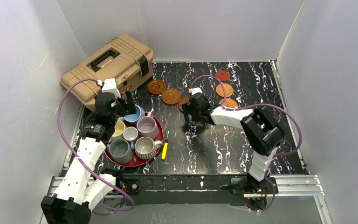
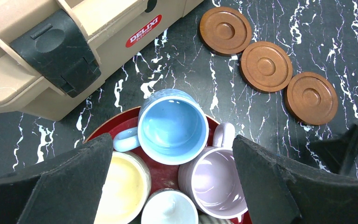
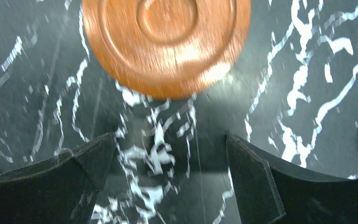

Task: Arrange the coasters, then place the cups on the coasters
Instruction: Move the coaster to the center of the board.

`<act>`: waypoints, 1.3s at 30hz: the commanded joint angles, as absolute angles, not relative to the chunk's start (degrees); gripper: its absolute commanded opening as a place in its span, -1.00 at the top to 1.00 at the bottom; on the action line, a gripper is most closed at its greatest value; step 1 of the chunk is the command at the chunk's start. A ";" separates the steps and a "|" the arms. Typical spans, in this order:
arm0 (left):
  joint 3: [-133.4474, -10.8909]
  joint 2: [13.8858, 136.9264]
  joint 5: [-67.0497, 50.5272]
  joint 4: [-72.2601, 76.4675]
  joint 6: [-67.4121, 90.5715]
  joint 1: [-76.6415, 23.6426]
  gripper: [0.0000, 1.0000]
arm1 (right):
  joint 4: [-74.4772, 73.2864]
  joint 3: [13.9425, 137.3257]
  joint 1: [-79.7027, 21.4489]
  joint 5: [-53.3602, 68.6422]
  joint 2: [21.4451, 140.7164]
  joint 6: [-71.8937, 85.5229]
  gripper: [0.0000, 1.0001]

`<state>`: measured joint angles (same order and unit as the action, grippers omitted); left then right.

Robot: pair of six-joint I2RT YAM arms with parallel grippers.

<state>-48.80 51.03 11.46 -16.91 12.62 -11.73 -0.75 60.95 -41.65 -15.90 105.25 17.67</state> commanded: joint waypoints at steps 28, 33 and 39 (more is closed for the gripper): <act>-50.01 50.12 11.91 -17.36 12.40 -11.43 -0.99 | -18.80 68.05 -15.12 -11.36 98.89 13.44 -0.38; -50.01 50.01 12.00 -17.31 12.40 -11.43 -0.99 | -19.18 69.75 -15.12 -14.24 102.30 12.29 -0.26; -50.01 49.83 11.91 -17.31 12.44 -11.47 -0.99 | -19.24 71.40 -14.86 -15.05 105.91 10.29 -0.13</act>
<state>-48.80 50.81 11.42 -16.93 12.64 -11.73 -18.76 68.27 -15.22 -13.56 103.88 12.10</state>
